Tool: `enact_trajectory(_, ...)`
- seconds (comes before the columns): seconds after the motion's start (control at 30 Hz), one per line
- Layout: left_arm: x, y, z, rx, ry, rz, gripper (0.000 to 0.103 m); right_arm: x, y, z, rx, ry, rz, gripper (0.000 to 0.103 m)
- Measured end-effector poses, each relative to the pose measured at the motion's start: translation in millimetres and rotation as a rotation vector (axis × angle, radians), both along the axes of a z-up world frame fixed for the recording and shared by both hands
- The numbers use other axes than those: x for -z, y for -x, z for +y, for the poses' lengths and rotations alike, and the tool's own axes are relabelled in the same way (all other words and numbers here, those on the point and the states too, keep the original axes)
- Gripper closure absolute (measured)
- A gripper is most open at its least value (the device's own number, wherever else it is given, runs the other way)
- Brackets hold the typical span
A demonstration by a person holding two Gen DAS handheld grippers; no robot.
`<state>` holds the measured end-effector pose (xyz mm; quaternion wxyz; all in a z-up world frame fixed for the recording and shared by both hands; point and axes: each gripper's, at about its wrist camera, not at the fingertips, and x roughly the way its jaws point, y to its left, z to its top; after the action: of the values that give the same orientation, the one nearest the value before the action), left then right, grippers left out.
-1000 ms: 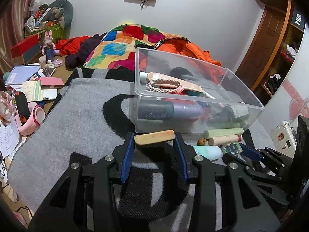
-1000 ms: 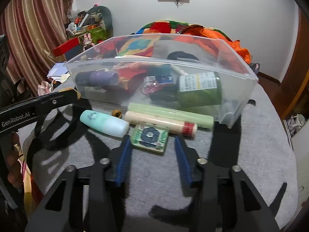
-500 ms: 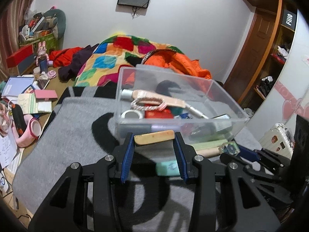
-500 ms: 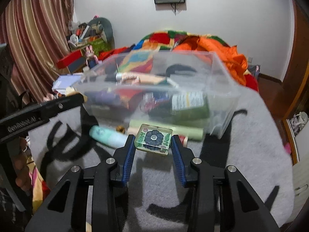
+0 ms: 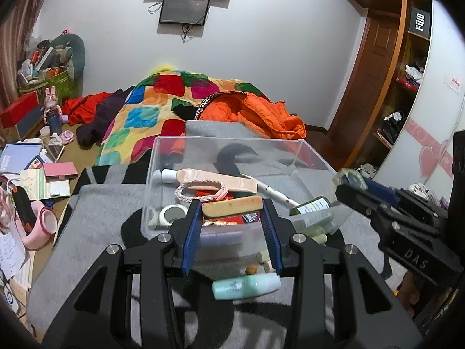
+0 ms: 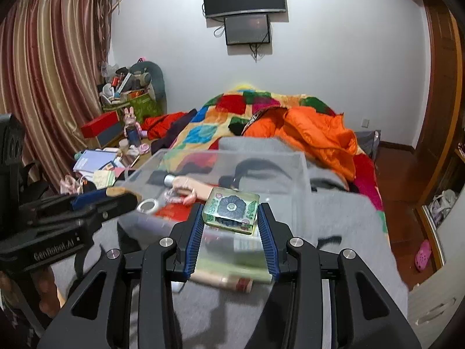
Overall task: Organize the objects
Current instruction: 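Carry the wooden block and green square case over the clear box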
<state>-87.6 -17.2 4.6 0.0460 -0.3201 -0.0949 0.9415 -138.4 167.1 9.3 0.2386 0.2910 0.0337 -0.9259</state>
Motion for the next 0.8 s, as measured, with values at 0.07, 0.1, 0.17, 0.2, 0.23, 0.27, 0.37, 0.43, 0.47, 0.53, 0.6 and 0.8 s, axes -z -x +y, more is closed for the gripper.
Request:
enact_trajectory(0.07, 2.7, 6.7, -0.1, 0.008, -0.013, -0.012, 0.063, -1.8, 6.9, 0.6, 0.003, 0.005, 0.005, 0.069)
enact_trajectory(0.1, 4.4, 10.0, 0.1, 0.011, -0.019, -0.020, 0.063, -2.2, 9.3, 0.0, 0.003, 0.007, 0.004, 0.069)
enact_trajectory(0.17, 8.6, 16.2, 0.9, 0.017, -0.025, -0.034, 0.063, -1.5, 16.2, -2.3, 0.001, 0.011, -0.004, 0.069)
enact_trajectory(0.2, 10.9, 19.0, 1.2, 0.017, -0.025, -0.041, 0.063, 0.2, 19.0, -4.3, 0.000, 0.010, -0.009, 0.069)
enact_trajectory(0.23, 13.4, 22.1, 1.6, 0.018, -0.022, -0.047, 0.063, 2.0, 21.6, -5.7, -0.001, 0.008, -0.015, 0.069)
enact_trajectory(0.27, 15.6, 24.4, 2.0, 0.018, -0.021, -0.053, 0.063, 5.6, 25.2, -8.2, -0.003, 0.005, -0.025, 0.069)
enact_trajectory(0.37, 23.0, 31.4, 2.2, 0.016, -0.013, -0.070, 0.063, 15.1, 32.5, -10.6, -0.013, -0.001, -0.056, 0.069)
enact_trajectory(0.43, 24.3, 34.8, 3.0, 0.012, 0.006, -0.070, 0.063, 22.5, 35.2, -16.5, -0.019, -0.017, -0.070, 0.069)
enact_trajectory(0.47, 25.0, 36.4, 2.9, 0.011, 0.009, -0.072, 0.063, 26.9, 37.2, -19.4, -0.025, -0.026, -0.080, 0.069)
enact_trajectory(0.53, 26.5, 39.4, 2.8, 0.014, 0.014, -0.074, 0.063, 32.2, 39.8, -23.1, -0.032, -0.035, -0.095, 0.069)
enact_trajectory(0.6, 26.9, 41.4, 3.0, 0.014, 0.020, -0.074, 0.063, 35.5, 41.8, -24.7, -0.036, -0.039, -0.102, 0.069)
enact_trajectory(0.8, 29.8, 49.4, 2.2, 0.019, 0.022, -0.087, 0.063, 39.7, 51.8, -26.6, -0.035, -0.050, -0.129, 0.069)
